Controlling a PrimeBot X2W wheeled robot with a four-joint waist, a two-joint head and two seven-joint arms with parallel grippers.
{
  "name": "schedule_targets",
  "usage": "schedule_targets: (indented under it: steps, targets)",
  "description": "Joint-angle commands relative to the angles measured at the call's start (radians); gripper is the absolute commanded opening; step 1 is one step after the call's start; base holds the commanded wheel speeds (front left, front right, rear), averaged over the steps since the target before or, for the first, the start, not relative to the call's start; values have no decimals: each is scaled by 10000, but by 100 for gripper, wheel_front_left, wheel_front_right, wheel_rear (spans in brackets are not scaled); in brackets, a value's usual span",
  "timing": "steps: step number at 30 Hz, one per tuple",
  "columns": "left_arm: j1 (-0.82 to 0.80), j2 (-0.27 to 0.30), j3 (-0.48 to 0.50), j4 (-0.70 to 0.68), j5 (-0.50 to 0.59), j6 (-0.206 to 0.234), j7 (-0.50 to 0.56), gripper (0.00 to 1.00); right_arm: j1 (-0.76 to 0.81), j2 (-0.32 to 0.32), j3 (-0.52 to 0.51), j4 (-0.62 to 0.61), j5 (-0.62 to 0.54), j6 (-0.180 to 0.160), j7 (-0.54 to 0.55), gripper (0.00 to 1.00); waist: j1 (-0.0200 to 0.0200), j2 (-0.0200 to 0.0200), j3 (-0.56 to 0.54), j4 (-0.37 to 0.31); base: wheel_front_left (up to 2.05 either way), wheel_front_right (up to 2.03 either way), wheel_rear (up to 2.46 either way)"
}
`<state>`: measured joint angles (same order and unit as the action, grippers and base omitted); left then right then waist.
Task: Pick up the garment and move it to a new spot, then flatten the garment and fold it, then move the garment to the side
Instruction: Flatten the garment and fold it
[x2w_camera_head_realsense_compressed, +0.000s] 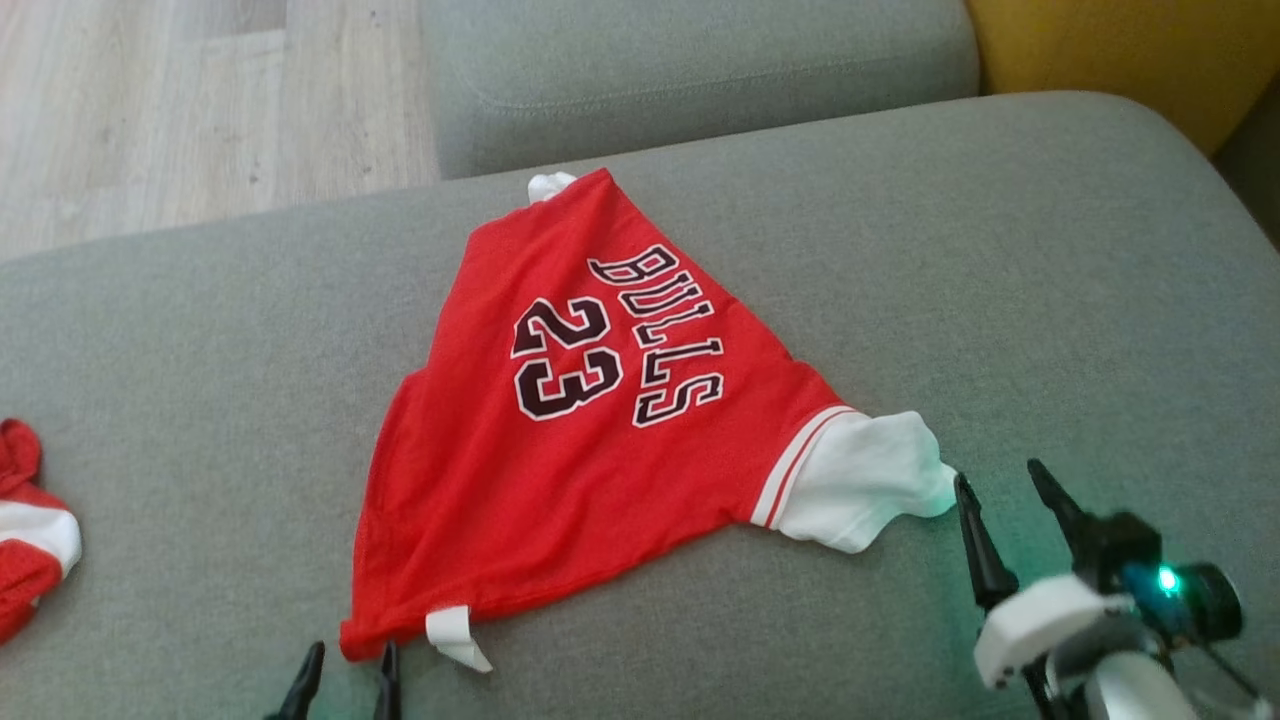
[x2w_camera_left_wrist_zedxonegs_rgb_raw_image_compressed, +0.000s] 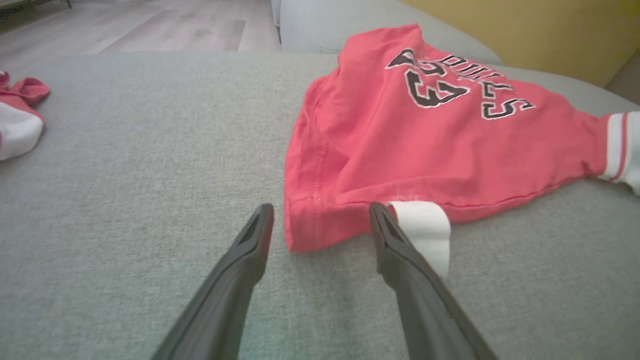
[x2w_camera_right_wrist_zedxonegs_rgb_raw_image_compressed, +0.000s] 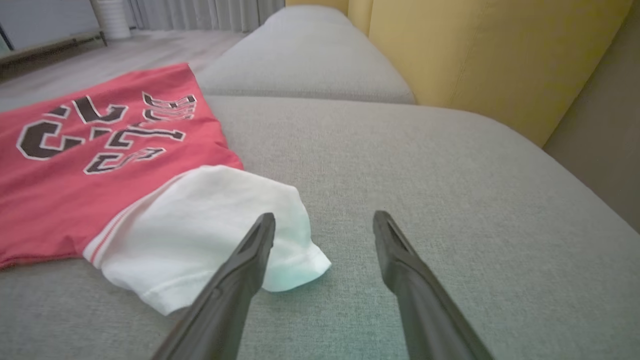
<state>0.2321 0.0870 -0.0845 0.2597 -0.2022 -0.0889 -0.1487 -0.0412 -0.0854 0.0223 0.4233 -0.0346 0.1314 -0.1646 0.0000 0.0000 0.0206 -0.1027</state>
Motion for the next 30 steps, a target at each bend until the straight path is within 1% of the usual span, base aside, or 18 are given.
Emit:
schedule_targets:
  steps: [1, 5, 7, 12, 18, 30]
  targets:
    - [-490, 70, 334, -381, -85, 33, 200, 100, -670, -161, 207, -111, -83, -7, 186, 100, 0, 0, 123, 17, 0, 0, 0]
    - [-649, 123, 366, -557, -423, 4, 1178, 100, -1335, -197, 311, 677, -63, -7, 1025, 100, 0, 0, 304, 55, 0, 0, 0]
    - [-711, 116, 399, -660, -559, 15, 1420, 100, -1623, -187, 385, 1070, -59, -7, 1368, 100, 0, 0, 366, 75, 0, 0, 0]
    - [-833, 121, 307, -741, -651, 57, 1848, 100, -2166, -178, 1005, 2044, 197, -7, 2127, 100, 0, 0, 463, 161, 0, 0, 0]
    - [-1014, 130, 64, -612, -666, -2, 1995, 100, -2567, -229, 1427, 2690, 523, -7, 2281, 100, 0, 0, 492, 244, 0, 0, 0]
    - [-1182, 128, -194, -243, -854, -90, 1943, 100, -2725, -284, 2271, 3216, 1159, -7, 2293, 100, 0, 0, 476, 166, 0, 0, 0]
